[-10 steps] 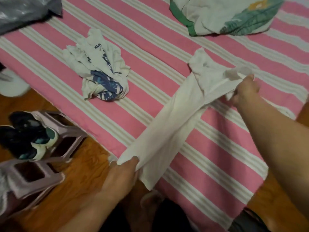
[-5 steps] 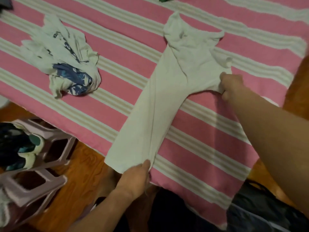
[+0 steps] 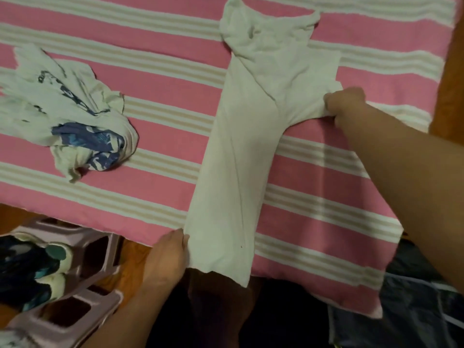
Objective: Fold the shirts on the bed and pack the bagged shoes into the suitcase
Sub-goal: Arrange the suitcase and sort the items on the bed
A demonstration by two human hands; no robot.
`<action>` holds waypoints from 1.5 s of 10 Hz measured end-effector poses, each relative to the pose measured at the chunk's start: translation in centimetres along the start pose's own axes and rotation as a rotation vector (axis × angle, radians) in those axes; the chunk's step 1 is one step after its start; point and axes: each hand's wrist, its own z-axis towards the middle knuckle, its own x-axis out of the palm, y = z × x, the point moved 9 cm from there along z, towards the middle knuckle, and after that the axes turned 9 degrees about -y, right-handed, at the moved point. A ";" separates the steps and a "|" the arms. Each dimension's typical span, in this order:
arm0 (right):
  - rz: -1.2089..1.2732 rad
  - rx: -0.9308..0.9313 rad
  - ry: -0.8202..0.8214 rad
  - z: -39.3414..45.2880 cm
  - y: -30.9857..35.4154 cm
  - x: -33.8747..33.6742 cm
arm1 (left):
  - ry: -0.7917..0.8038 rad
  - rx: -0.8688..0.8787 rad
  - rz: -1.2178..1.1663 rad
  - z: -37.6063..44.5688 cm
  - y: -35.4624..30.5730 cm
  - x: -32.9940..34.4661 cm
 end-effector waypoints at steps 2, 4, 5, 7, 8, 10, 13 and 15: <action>0.034 0.034 -0.113 2.7 -0.9 -0.2 | 0.042 0.063 -0.059 1.6 2.1 -1.5; 0.088 0.040 -0.109 2.2 -0.6 0.4 | 0.185 0.033 -0.209 -0.6 3.9 2.2; -0.143 -0.055 -0.195 0.2 0.6 -0.9 | 0.197 -0.100 -0.273 -1.3 6.9 2.5; -0.375 -0.802 -0.160 -10.1 2.6 2.9 | -0.063 0.432 0.132 -2.1 3.1 -1.0; -0.399 -0.739 -0.021 -11.6 0.2 5.5 | -0.119 0.614 0.239 -1.8 0.8 -1.7; -0.422 -0.642 0.000 -11.1 -0.3 6.0 | -0.058 0.800 0.235 -2.6 1.5 -1.9; -0.518 -0.330 0.103 -13.1 -6.0 7.8 | -0.001 0.781 0.231 -0.8 4.7 -1.7; -0.447 -0.391 0.058 -13.9 -5.4 6.5 | 0.057 0.604 0.315 0.5 6.6 -1.0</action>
